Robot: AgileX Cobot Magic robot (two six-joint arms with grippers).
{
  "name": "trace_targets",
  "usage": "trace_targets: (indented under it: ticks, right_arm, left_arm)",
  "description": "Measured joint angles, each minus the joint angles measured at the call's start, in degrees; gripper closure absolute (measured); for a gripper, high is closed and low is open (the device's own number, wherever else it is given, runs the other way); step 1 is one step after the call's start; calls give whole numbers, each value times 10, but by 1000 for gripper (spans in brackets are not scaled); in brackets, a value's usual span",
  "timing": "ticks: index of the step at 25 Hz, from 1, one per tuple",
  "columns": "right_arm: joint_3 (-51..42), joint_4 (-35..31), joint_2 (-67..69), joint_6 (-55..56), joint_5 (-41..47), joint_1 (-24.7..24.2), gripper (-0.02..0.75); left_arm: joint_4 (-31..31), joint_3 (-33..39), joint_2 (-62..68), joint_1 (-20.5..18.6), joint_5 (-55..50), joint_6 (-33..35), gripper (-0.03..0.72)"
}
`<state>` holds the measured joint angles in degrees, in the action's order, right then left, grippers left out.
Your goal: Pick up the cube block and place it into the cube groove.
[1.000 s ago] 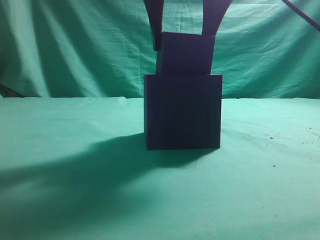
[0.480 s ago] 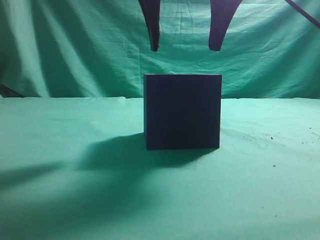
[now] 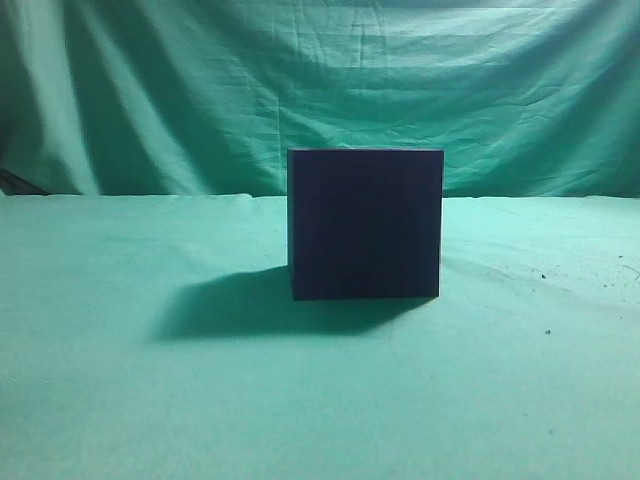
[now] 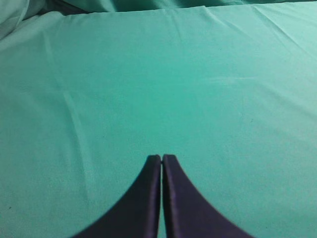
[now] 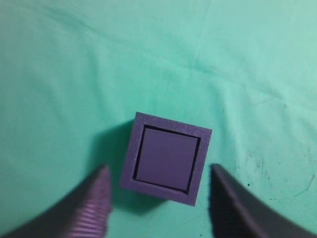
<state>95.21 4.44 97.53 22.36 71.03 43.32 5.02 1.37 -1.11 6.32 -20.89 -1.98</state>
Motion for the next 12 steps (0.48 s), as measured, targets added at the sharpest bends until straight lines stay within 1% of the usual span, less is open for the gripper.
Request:
trace_targets:
  ticks: [1,5,6,8,12]
  right_arm:
    - [0,0,-18,-2,1,0,359]
    - [0,0,-91,-6,6,0,639]
    - [0,0,-107,-7,6,0,680]
    - [0,0,-145,-11,8,0,738]
    - [-14,0,-217,-31,12,0,738]
  left_arm:
    - [0,0,0,0,0,0,688]
    - [0,0,0,0,0,0,688]
    - [0,0,0,0,0,0,688]
    - [0,0,0,0,0,0,688]
    - [0,0,0,0,0,0,688]
